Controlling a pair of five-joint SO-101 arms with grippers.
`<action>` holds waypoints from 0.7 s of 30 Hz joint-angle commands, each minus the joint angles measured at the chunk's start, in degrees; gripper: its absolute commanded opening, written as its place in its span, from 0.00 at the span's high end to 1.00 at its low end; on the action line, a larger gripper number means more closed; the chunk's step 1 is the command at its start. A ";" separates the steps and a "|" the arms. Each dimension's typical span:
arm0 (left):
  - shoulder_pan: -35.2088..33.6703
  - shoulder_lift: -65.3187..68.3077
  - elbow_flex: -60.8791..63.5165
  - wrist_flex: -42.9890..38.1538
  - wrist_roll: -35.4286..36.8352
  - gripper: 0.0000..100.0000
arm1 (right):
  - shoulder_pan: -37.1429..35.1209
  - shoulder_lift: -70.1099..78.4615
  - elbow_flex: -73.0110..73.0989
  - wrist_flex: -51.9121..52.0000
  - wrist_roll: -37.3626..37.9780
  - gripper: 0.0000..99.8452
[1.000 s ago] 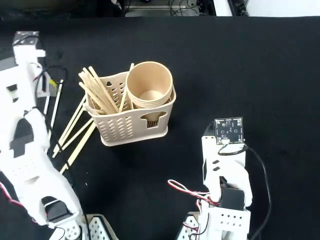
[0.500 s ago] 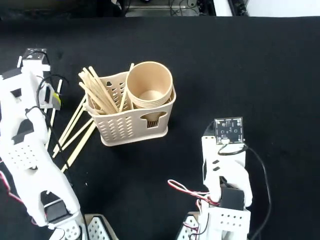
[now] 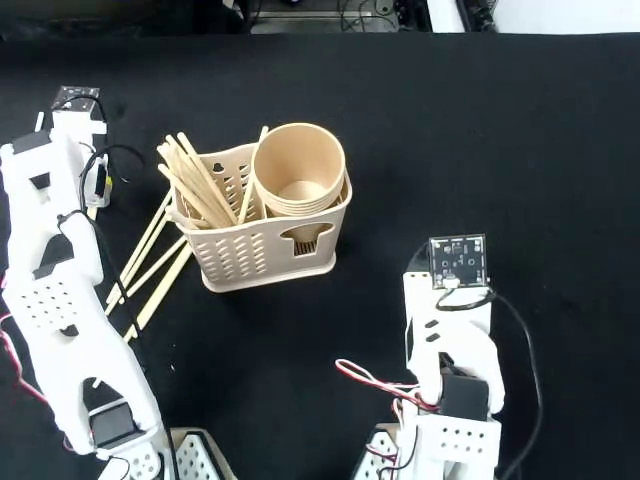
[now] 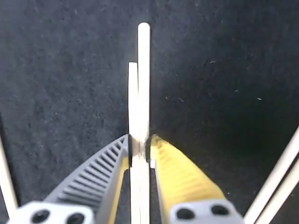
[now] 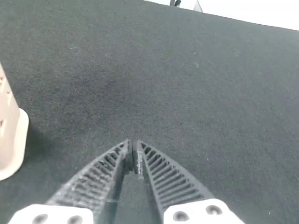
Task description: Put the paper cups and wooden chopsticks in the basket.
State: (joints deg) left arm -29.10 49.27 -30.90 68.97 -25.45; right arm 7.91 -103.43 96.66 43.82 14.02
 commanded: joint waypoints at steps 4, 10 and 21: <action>-1.10 2.20 -0.13 1.67 -0.35 0.84 | -0.26 -3.74 -0.22 -0.62 0.09 0.98; -2.33 2.29 0.13 1.58 -0.35 0.84 | -0.26 -3.74 -0.22 -0.62 0.09 0.98; -1.54 8.70 -1.71 1.76 -0.35 0.97 | -0.26 -3.74 -0.22 -0.62 0.09 0.98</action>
State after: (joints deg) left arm -30.15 52.35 -31.60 70.11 -25.54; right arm 7.91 -103.43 96.66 43.82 14.02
